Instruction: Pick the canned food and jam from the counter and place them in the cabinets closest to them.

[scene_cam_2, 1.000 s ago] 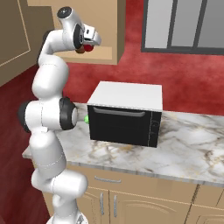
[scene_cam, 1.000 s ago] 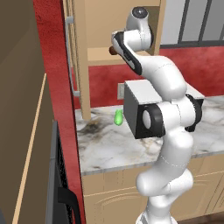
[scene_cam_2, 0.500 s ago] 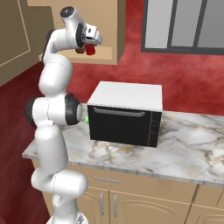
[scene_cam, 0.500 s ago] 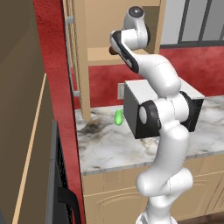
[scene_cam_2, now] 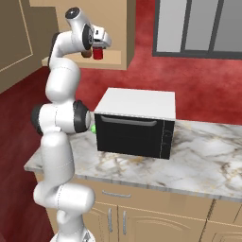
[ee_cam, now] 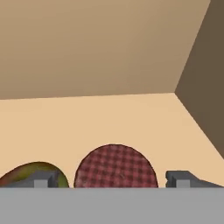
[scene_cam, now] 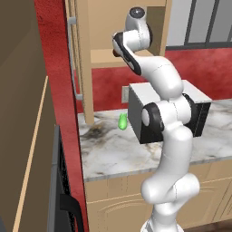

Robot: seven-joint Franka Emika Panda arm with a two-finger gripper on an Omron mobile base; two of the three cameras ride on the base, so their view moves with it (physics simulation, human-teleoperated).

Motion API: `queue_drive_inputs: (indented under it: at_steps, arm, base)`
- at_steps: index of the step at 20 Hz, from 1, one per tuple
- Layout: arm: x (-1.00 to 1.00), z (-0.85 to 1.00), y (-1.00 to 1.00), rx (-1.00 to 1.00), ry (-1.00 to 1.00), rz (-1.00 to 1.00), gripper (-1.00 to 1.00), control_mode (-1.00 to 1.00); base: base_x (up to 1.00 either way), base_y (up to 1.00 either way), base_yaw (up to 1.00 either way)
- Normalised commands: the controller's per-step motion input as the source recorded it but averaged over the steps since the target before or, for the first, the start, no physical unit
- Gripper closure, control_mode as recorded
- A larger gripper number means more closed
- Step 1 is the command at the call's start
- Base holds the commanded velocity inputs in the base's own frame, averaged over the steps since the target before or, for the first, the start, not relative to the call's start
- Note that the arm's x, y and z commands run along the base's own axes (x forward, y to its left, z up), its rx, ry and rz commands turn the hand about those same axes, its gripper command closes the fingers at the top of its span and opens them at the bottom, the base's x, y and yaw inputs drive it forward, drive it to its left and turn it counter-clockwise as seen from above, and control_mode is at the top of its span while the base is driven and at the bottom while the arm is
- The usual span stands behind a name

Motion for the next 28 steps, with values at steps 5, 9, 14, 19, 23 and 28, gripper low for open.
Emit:
queue_drive_inputs:
  at_steps: [5, 9, 14, 19, 23, 28]
  arm:
    - [-0.57, 0.08, 0.00, 0.00, 0.00, 0.00, -1.00, -1.00]
    - [-0.92, -0.03, -0.11, 0.00, -0.04, 0.04, -1.00, -1.00]
    - [-1.00, -0.33, -0.21, -0.02, -0.09, 0.05, -1.00, -1.00]
    - [-1.00, -0.58, -0.25, -0.05, -0.04, 0.05, -1.00, -1.00]
    - [-1.00, -0.70, -0.25, -0.05, -0.01, 0.04, -1.00, -1.00]
    - [-1.00, -0.63, -0.20, -0.04, -0.02, 0.01, -1.00, -1.00]
  base:
    - [0.00, 0.00, 0.00]
    - [0.00, 0.00, 0.00]
    - [0.00, 0.00, 0.00]
    - [0.00, 0.00, 0.00]
    - [0.00, 0.00, 0.00]
    - [0.00, 0.00, 0.00]
